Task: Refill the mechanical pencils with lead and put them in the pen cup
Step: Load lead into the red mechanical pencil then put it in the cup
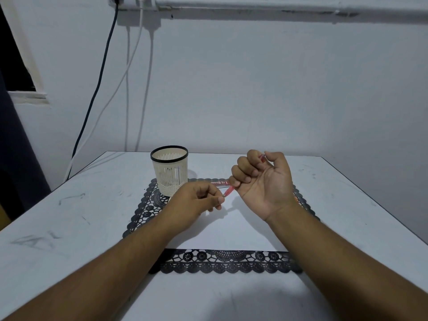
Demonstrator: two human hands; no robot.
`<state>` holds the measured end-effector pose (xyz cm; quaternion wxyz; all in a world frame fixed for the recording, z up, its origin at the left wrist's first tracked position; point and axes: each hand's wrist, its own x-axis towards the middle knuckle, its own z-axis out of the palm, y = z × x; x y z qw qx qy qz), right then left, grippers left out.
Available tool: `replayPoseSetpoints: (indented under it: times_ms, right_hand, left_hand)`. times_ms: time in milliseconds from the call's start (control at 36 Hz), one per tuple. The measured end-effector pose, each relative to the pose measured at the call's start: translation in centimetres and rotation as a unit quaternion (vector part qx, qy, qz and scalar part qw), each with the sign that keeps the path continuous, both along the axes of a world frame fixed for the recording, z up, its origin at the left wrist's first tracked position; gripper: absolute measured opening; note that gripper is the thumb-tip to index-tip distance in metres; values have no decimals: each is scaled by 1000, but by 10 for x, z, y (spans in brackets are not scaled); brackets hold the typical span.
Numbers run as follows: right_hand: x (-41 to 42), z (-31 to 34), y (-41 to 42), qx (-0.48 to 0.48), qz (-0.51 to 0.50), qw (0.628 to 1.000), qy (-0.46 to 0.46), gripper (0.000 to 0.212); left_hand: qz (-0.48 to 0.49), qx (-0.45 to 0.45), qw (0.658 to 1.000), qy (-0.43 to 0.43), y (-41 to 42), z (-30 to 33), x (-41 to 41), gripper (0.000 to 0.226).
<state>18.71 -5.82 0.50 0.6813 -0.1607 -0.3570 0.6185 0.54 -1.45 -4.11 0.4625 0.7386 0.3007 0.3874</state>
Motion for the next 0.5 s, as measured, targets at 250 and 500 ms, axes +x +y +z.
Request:
replayPoseSetpoints:
  times_ms: [250,500]
  right_hand:
    - [1,-2,0,-8,3,1000,19,28]
    - [4,0,-1,-22,2,1000,7,28]
  left_hand:
    - [4,-6,1000,7,-1,1,0,8]
    - [2,-8,1000,6,-4,3,1,9]
